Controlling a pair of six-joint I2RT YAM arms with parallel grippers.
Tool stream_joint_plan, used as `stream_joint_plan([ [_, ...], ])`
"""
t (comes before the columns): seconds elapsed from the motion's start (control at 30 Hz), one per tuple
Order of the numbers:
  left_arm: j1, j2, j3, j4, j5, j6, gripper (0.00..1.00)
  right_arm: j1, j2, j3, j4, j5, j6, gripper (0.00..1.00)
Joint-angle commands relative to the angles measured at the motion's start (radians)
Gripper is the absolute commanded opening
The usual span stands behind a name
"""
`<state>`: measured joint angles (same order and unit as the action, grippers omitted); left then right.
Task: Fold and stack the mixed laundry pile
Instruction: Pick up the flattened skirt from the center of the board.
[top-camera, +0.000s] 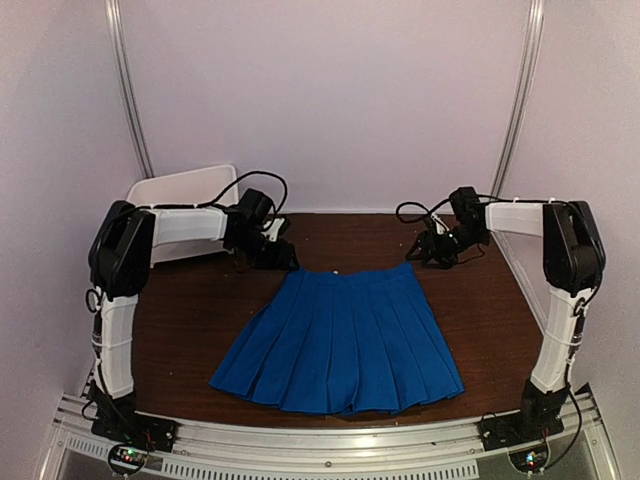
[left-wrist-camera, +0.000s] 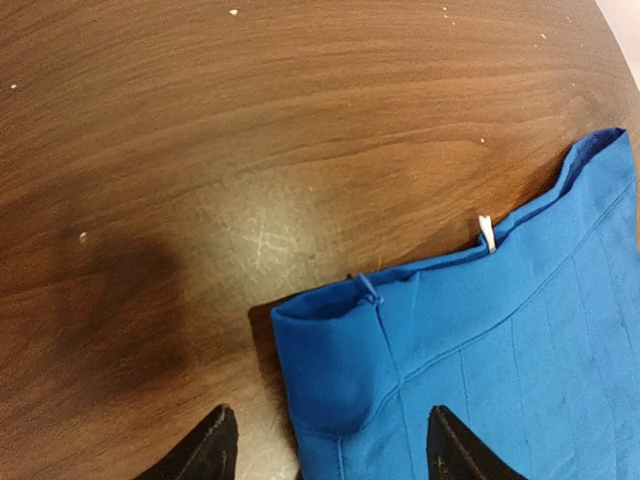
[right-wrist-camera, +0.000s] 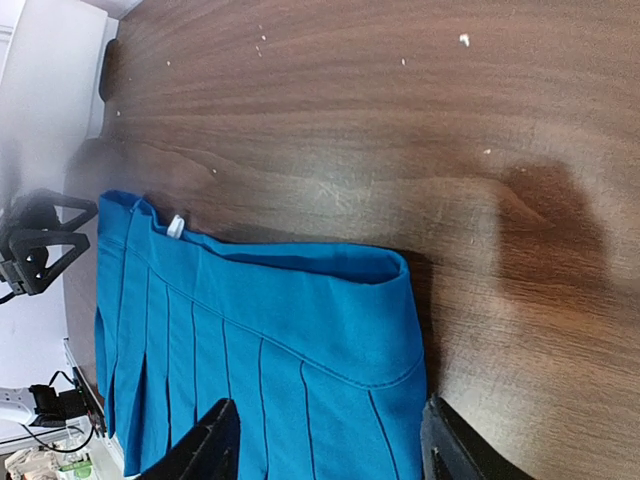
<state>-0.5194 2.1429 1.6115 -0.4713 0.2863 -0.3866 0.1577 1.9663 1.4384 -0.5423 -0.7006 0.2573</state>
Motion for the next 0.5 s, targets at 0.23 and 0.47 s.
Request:
stream_joint_plan([
  [0.23, 0.033, 0.1, 0.037, 0.061, 0.017, -0.022, 0.2, -0.005, 0.102, 0.072, -0.019, -0.041, -0.038, 0.68],
  [0.47, 0.108, 0.118, -0.057, 0.159, 0.185, -0.026, 0.0, -0.017, 0.155, 0.088, 0.013, -0.11, -0.023, 0.67],
])
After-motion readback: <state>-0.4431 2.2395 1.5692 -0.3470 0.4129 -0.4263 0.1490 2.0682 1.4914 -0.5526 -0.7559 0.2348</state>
